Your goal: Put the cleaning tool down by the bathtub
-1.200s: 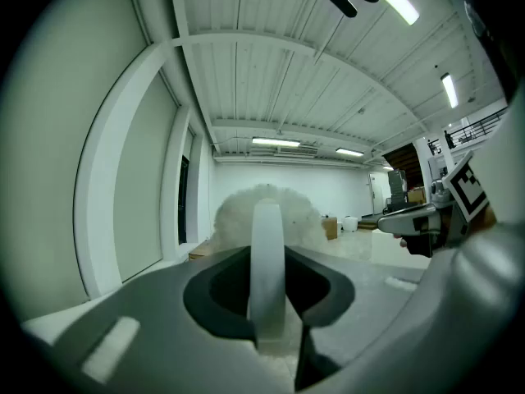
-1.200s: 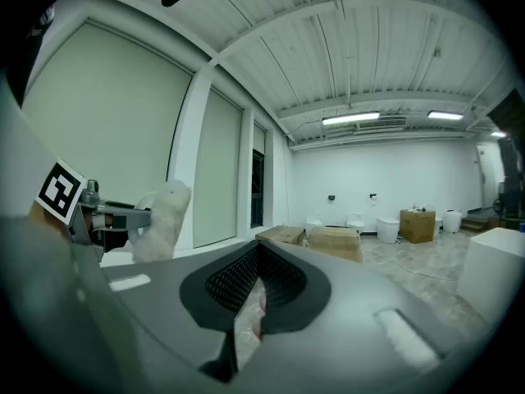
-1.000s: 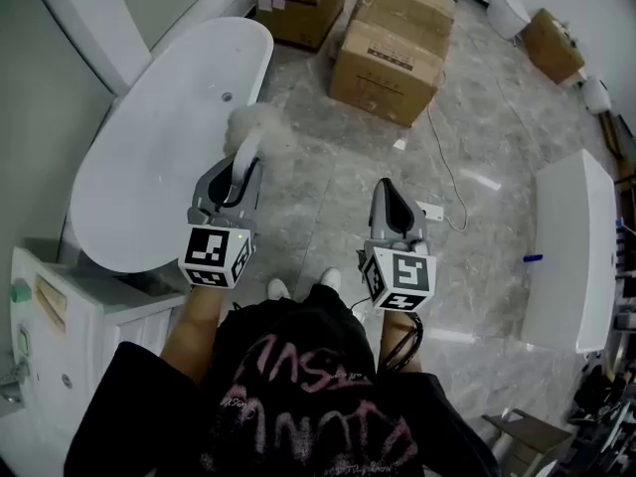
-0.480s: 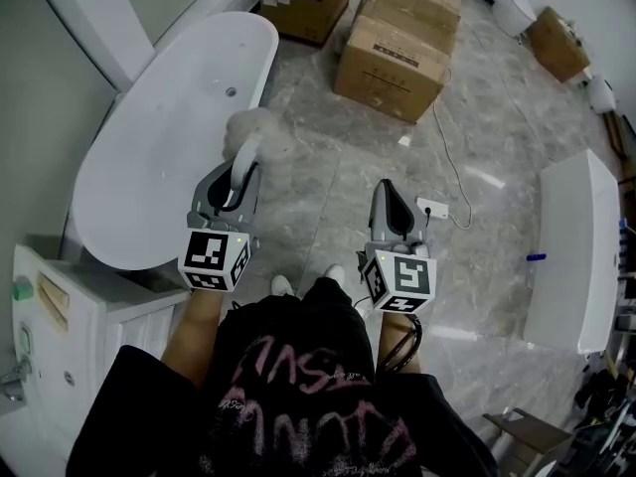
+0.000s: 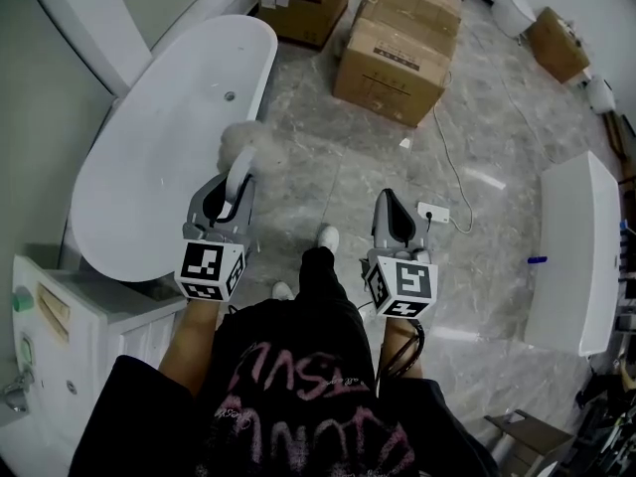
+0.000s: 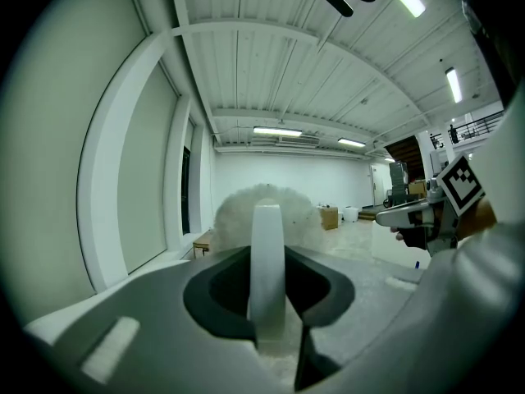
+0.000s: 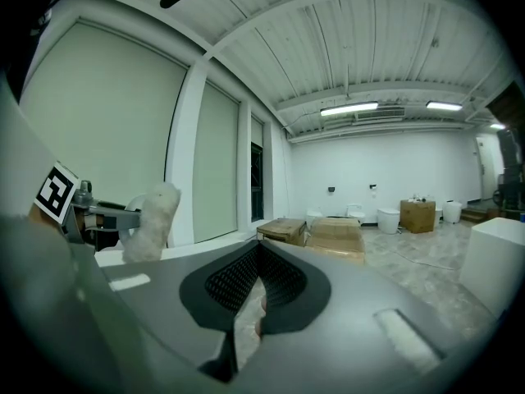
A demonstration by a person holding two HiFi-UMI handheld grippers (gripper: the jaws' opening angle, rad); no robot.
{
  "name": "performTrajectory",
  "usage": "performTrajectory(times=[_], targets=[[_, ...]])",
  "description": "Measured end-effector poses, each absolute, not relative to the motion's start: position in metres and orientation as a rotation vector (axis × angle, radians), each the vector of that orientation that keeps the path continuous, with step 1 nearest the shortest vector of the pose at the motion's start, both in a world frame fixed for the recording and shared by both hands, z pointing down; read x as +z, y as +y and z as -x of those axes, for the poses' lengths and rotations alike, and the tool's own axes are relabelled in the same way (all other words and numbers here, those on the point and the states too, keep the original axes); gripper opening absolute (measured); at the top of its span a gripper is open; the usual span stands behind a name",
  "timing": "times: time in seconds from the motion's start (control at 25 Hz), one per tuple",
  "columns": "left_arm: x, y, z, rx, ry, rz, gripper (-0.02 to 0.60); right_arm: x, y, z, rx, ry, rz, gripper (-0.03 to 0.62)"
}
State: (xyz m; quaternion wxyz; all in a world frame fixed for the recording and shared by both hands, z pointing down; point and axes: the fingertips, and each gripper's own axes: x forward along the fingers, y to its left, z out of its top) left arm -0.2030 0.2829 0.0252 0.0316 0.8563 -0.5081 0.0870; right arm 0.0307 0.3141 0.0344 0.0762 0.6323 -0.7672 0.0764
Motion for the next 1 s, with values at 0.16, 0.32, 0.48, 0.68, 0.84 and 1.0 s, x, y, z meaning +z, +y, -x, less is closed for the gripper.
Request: performTrajectory(times=[0.16, 0.32, 0.48, 0.68, 0.84, 1.0], targets=[[0.032, 0.268, 0.198, 0.29, -1.559, -2.644, 0.087, 0.043, 0.295, -0.035, 0.23, -2.299, -1.882, 0.015], [0.044, 0.246, 0.192, 0.317, -1.56, -2.62, 0.087, 0.055, 0.271, -0.04, 0.263, -2.301, -1.859, 0.015], [0.05, 0.218, 0.184, 0.338, -1.56, -2.6, 0.087, 0.066, 0.236, -0.047, 0.295, -2.301, -1.835, 0.014], [0.07, 0.175, 0.171, 0.385, -1.547, -2.554, 0.087, 0.086, 0.186, -0.058, 0.336, -2.3, -1.794, 0.014], [0.088, 0.142, 0.156, 0.411, -1.529, -2.511, 0.087, 0.102, 0.148, -0.069, 0.375, -2.292, -1.751, 0.014], [0.1, 0.107, 0.136, 0.472, -1.497, -2.503, 0.087, 0.113, 0.109, -0.085, 0.394, -2.287, -1.718, 0.014]])
